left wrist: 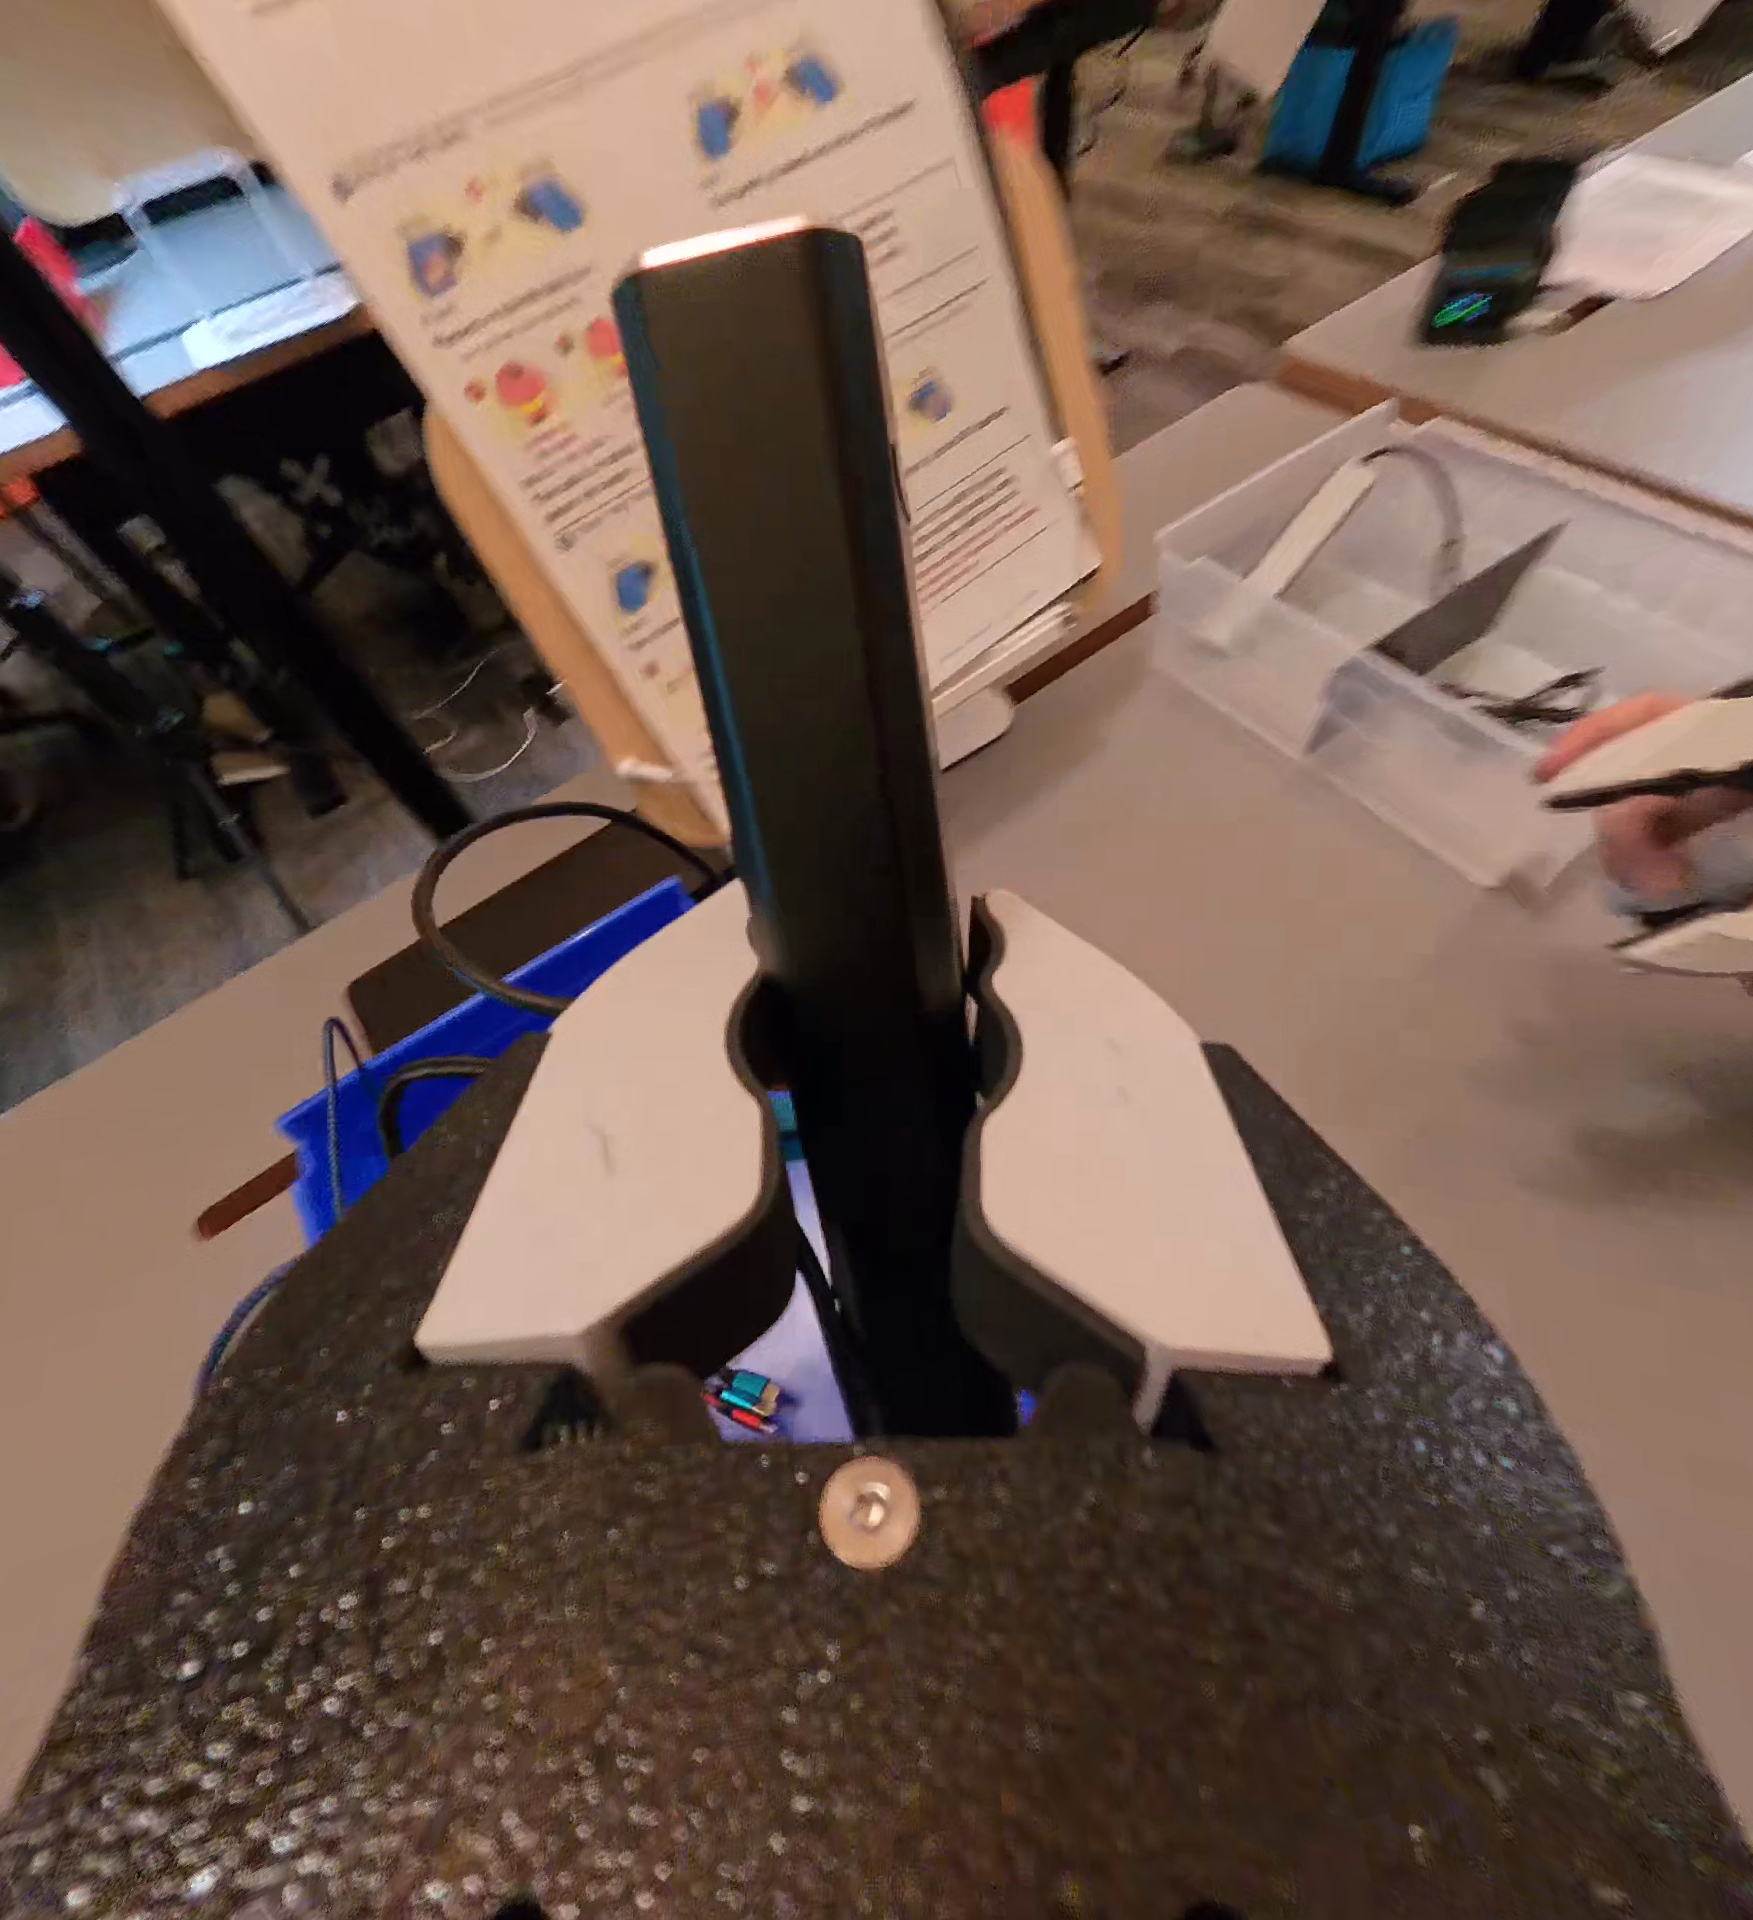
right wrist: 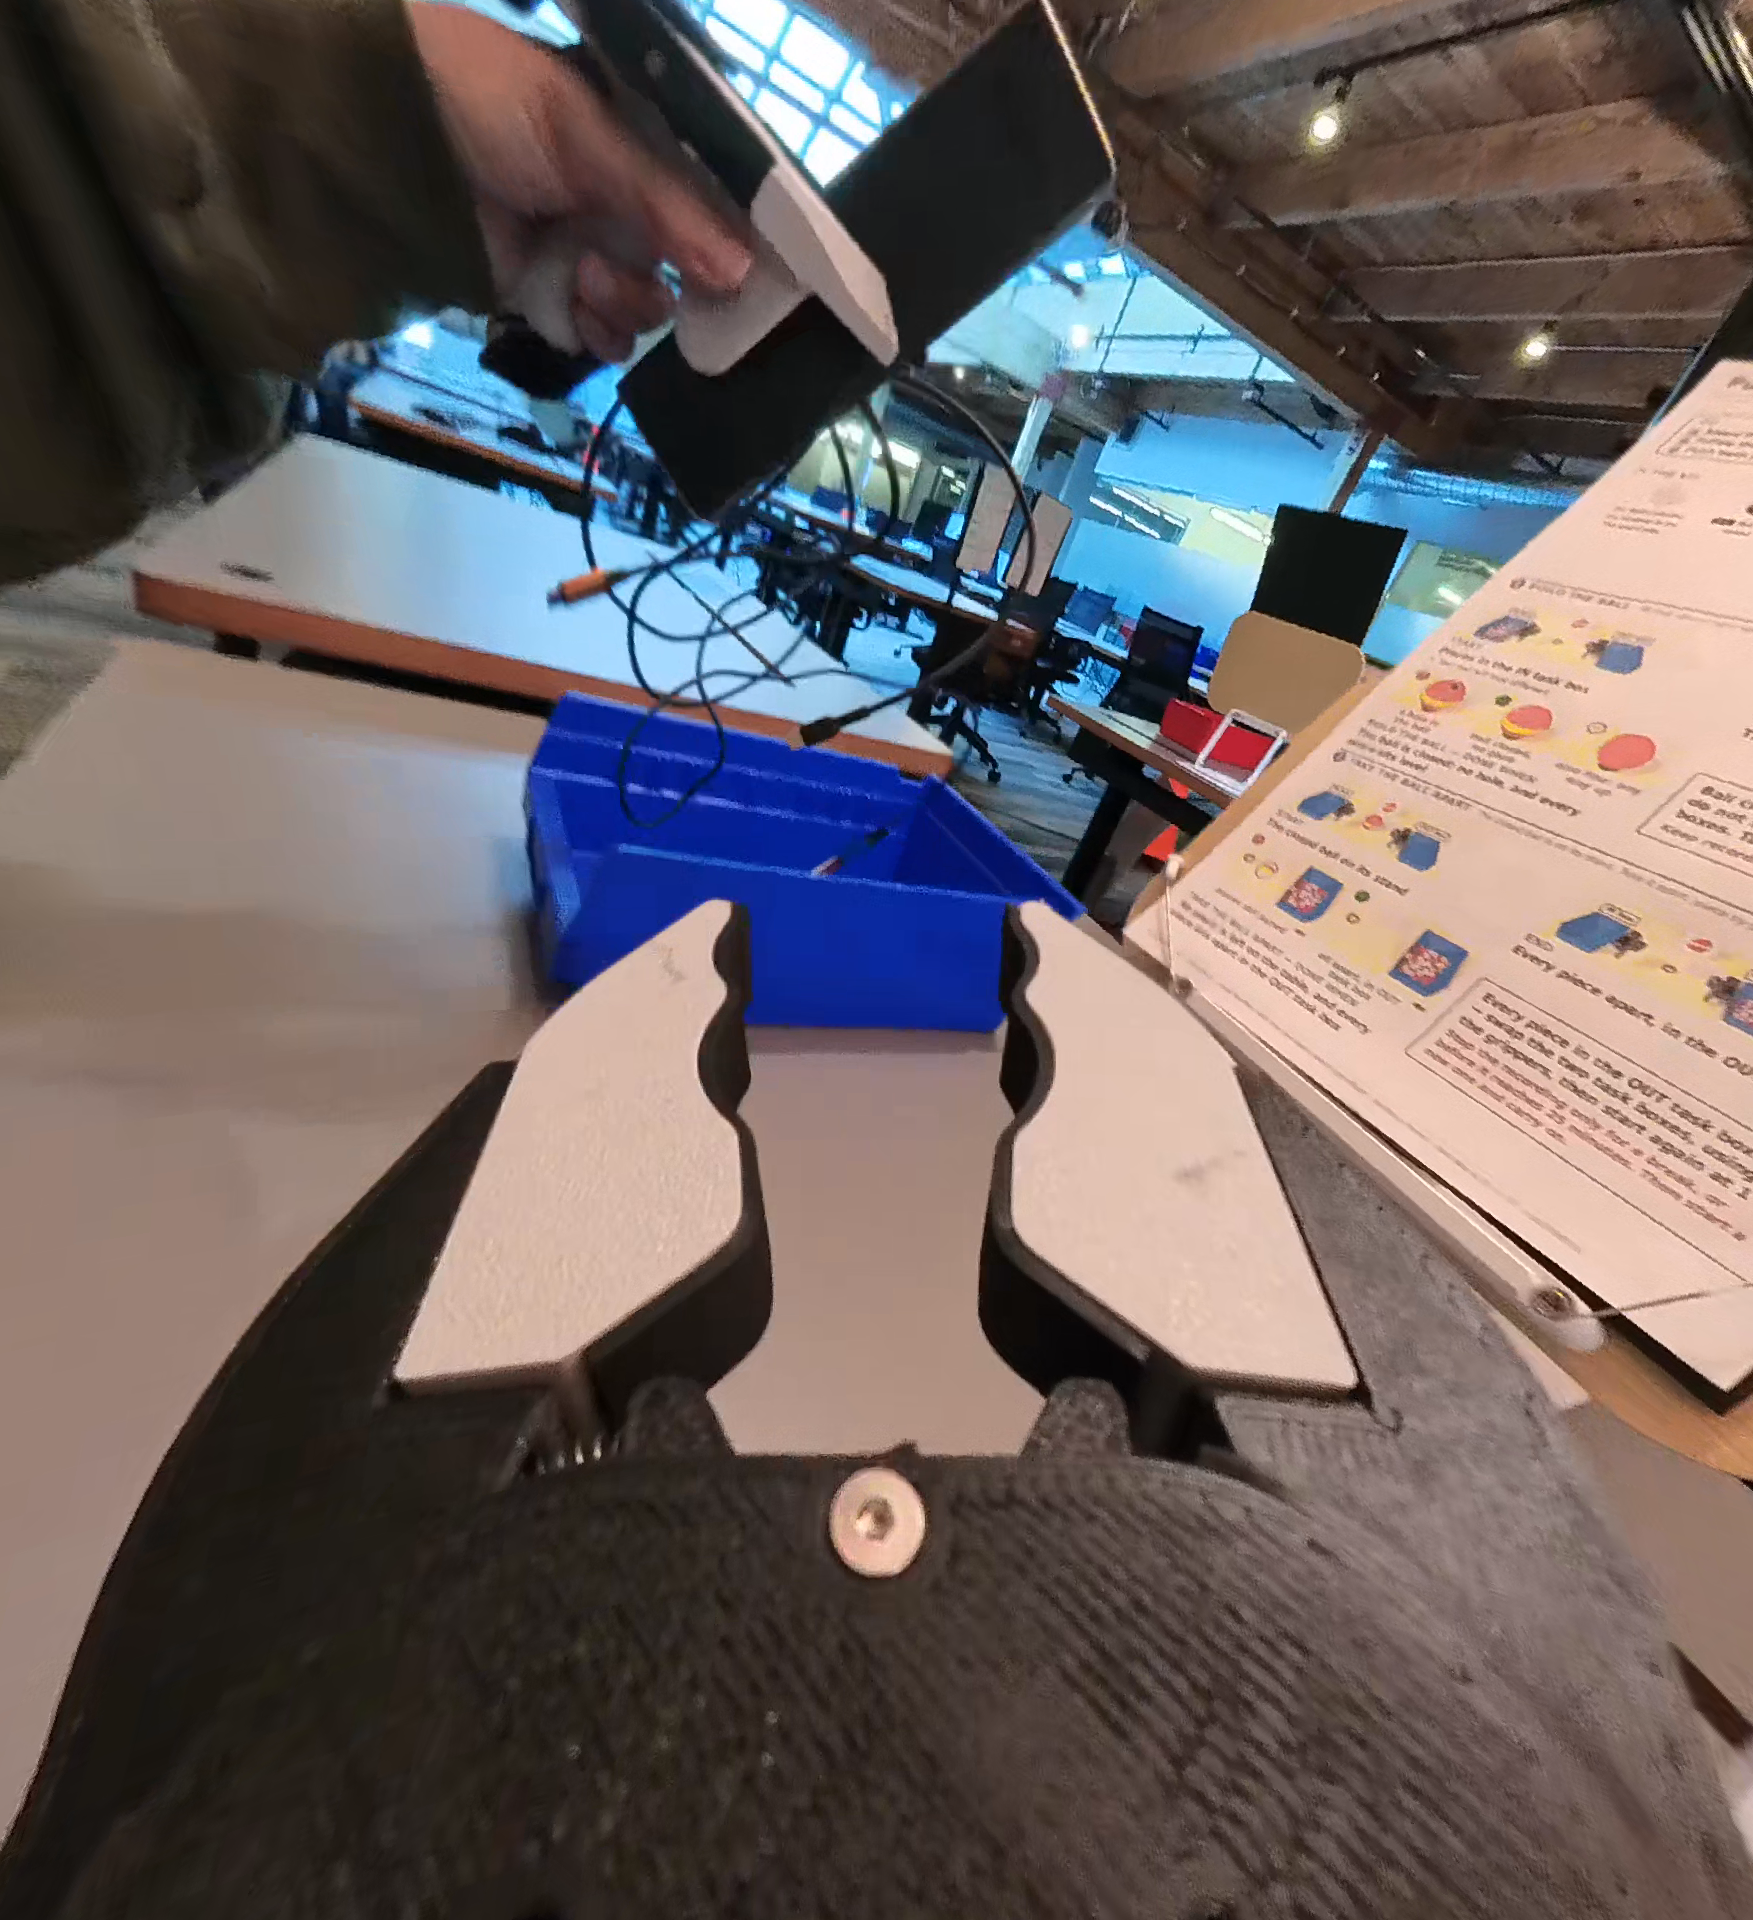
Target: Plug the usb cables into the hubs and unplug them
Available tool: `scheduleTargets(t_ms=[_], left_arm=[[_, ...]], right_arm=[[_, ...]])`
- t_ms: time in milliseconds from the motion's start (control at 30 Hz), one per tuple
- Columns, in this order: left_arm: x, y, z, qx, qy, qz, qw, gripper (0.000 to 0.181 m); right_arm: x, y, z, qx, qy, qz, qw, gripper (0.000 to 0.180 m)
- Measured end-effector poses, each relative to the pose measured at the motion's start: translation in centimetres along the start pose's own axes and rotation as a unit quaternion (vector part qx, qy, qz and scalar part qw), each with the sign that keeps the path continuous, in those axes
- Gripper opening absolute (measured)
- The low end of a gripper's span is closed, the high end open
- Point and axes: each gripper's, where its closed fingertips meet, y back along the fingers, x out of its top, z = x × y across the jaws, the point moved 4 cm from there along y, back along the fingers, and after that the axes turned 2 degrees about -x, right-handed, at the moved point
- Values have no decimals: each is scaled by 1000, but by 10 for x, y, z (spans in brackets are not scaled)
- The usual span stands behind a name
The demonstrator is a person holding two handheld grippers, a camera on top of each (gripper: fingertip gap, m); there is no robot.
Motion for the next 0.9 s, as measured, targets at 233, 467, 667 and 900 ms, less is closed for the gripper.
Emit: scheduleTargets(t_ms=[233,467,667,900], left_arm=[[65,53,62,-83,-38,118,989,32],[126,96,135,-166,-89,223,957,31],[62,45,188,-263,-104,175,943,31],[-58,-33,232,-307,-110,65,943,31]], right_arm=[[39,7,-19,11,2,34,999,46],[74,19,-30,22,13,85,996,49],[109,40,-29,22,-32,172,984,55],[82,22,-37,90,-163,134,973,73]])
